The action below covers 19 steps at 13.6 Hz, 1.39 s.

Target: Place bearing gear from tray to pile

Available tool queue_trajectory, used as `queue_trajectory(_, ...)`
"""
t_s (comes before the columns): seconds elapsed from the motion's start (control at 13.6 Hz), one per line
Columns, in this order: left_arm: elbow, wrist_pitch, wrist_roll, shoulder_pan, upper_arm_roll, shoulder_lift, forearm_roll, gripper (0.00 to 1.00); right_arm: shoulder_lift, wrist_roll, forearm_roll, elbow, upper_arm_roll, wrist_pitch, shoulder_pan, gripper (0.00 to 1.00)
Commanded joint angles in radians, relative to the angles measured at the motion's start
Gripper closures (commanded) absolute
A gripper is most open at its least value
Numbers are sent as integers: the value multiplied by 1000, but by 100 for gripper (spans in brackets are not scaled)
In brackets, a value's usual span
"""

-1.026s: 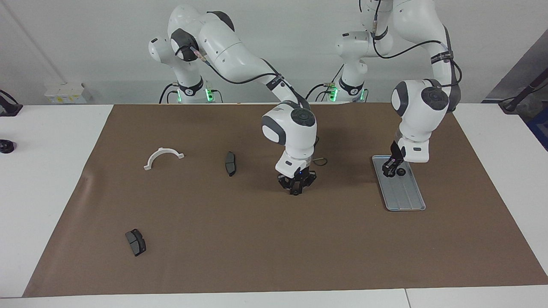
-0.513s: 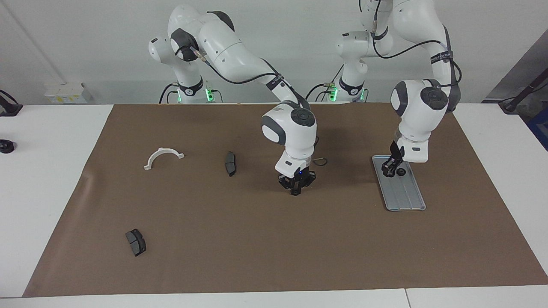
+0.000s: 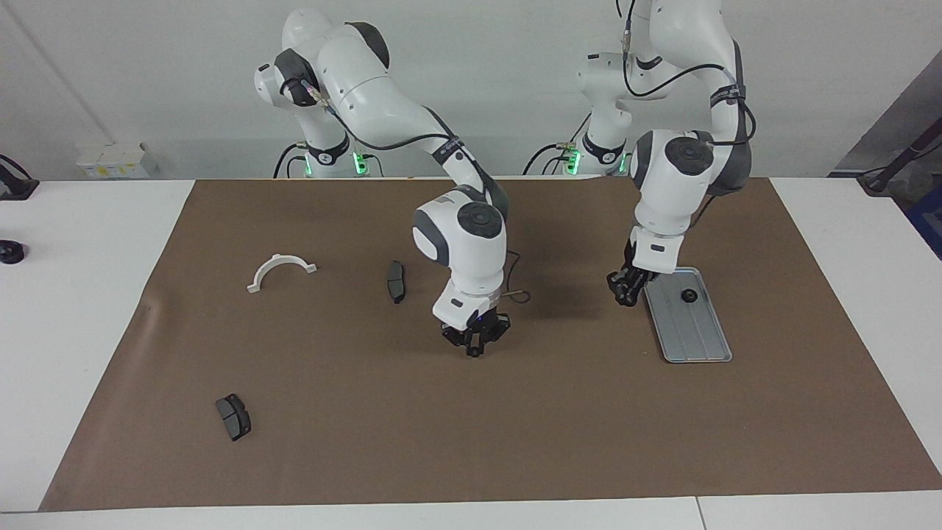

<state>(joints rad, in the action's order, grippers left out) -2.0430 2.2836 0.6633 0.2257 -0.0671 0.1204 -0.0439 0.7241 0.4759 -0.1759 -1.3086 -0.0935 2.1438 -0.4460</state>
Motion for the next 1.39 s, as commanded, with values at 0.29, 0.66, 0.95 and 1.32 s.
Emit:
queue_trajectory(0.29,155,112,21,211,12,183,52,100,-124,-449,82,-24,-12,-176,275,100)
queue_trajectory(0.66,268,209,151,316,10,332,58,100,-138,-680,81,-76,-12,-166,456,100)
queue_trajectory(0.95,254,281,151,333,10,357,59,84,-170,-717,82,-196,-12,-82,558,100)
queue_trajectory(1.32,221,304,165,346,13,357,59,0,-210,-698,101,-334,-12,8,576,100)
